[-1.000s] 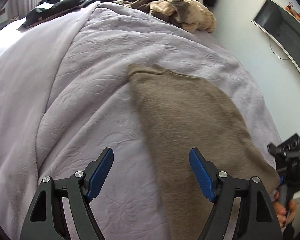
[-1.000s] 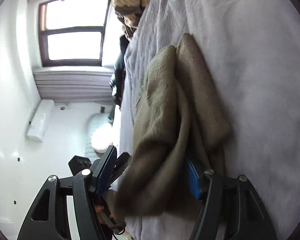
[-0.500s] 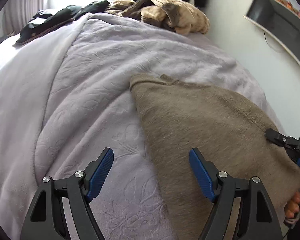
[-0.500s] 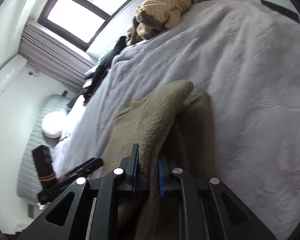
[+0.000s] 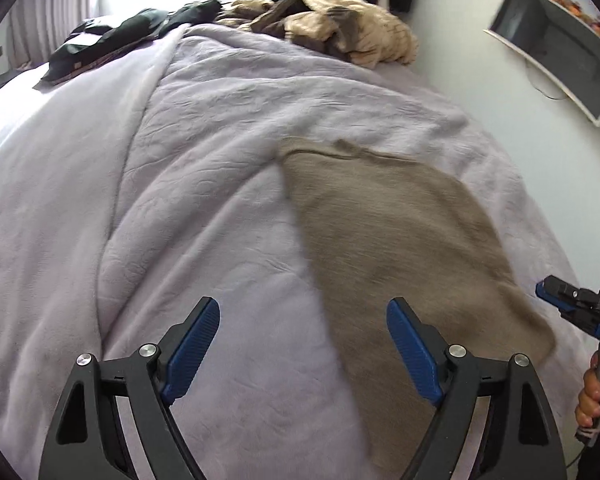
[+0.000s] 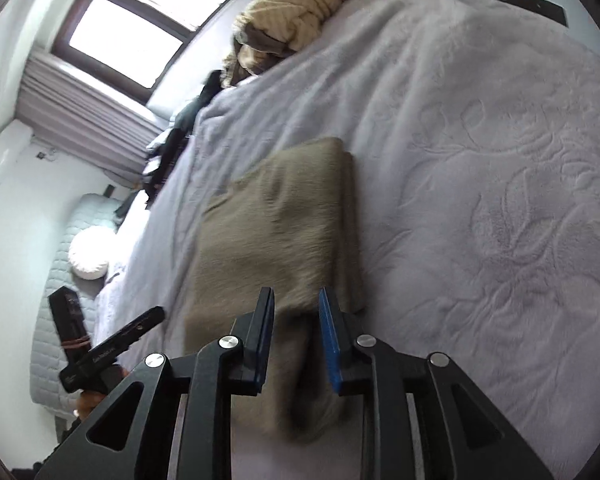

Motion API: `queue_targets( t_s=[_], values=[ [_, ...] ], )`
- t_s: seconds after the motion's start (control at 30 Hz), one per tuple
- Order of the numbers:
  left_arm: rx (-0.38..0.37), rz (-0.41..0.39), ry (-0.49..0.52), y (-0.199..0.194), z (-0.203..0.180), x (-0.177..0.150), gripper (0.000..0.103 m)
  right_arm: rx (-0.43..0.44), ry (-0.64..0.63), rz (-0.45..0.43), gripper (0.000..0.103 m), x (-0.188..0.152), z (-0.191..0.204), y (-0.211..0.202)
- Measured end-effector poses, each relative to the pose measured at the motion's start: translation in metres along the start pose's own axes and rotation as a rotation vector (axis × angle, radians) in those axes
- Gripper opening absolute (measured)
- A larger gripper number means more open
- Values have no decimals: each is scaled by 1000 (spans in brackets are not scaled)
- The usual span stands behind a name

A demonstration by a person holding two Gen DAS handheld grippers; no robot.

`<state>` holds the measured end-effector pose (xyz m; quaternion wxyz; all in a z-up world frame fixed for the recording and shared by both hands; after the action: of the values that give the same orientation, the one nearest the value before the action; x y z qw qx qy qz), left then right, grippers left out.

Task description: Fold small clothes

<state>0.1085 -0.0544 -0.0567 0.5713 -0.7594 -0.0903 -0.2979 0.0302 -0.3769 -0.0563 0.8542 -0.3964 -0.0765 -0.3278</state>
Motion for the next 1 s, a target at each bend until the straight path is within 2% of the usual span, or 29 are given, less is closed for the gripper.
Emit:
queue_targets(
  t_s=[0.13,0.23,0.3,0.33,0.43,0.5,0.53,0.57,0.7,0.8,0.87,0.9,0.97,1.0],
  values=[
    [-16,18,67,2,-30,-10,87,29,-114,14,27,-18,36,-6],
    [30,62,114,18,-43,-28,87,-32,-167,55,27,-34,42,9],
    [58,83,133,27,-42,-41,87,-105,-132,82,27,-44,28,21],
    [46,92,113,27,-39,-47,87,-115,-100,83,27,-49,20,21],
    [-26,82,30,12,-25,-57,87,-68,-38,34,27,-60,6,-3],
    [-47,49,47,-4,-24,-64,87,-31,15,1,44,-71,-7,-22],
    [-52,36,77,-12,-26,-68,87,-6,46,-8,64,-75,-13,-28],
    [-40,27,132,-20,-31,-75,87,16,72,-13,70,-80,-18,-32],
    [24,28,309,-25,-54,-90,87,30,148,15,69,-90,-35,-25],
    [79,34,376,-16,-73,-95,87,54,237,4,69,-88,-45,-17],
    [101,33,363,-8,-78,-93,86,73,282,-13,64,-82,-48,-7],
    [114,31,350,-7,-79,-94,82,81,298,-18,59,-80,-48,-4],
    [93,34,311,-4,-76,-90,47,101,336,-9,10,-76,-48,6],
    [66,33,291,-5,-74,-89,42,115,344,-5,10,-74,-45,7]
  ],
)
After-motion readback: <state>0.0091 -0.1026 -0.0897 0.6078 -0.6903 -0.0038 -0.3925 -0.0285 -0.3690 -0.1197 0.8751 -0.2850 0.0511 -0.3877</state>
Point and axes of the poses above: each gripper's, at about its wrist camera, not at the fingertips, and y roughly the way its jaws point, z to its left, x to its top, the point moved 2 cm from there along y, roughly the way its jaws point, and after that the axes turned 6 degrees about y, right-handed, at the moved point
